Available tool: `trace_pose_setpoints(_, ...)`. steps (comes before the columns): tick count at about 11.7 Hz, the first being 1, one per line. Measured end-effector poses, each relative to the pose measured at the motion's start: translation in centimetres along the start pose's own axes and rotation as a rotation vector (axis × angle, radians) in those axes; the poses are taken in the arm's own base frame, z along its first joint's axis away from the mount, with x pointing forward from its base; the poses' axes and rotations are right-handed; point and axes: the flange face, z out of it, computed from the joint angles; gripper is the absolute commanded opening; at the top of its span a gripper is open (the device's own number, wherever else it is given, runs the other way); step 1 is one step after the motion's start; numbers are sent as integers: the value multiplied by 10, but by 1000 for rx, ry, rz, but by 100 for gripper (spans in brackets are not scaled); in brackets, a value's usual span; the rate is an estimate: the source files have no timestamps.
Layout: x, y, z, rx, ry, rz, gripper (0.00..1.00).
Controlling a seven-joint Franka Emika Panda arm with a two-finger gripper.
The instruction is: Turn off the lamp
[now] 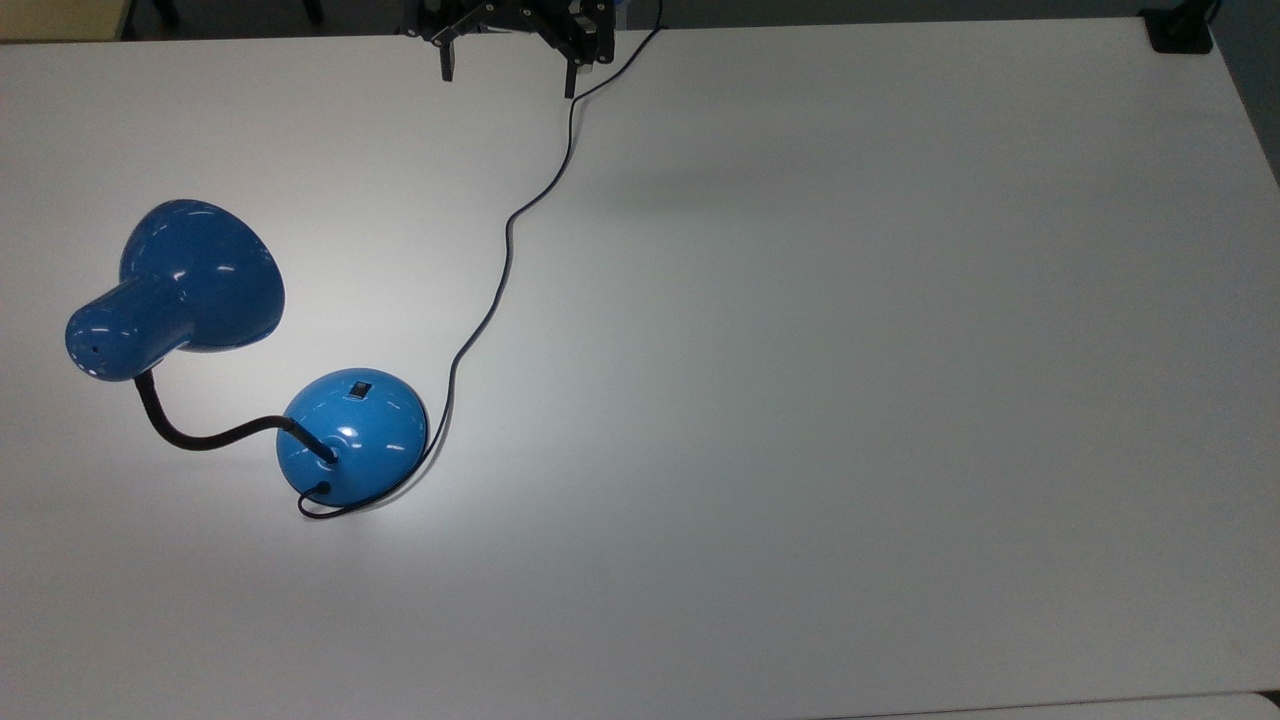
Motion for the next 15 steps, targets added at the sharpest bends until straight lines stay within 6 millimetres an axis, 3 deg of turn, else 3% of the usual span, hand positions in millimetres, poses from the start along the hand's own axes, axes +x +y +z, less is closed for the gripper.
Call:
trace_pose_setpoints(12, 0, 0, 1, 0, -2, -2, 97)
trace_pose_setpoints(13, 0, 0, 1, 0, -2, -2, 91)
trace_pose_setpoints(14, 0, 0, 1, 0, -2, -2, 75)
trace_pose_setpoints(15, 0, 0, 1, 0, -2, -2, 49)
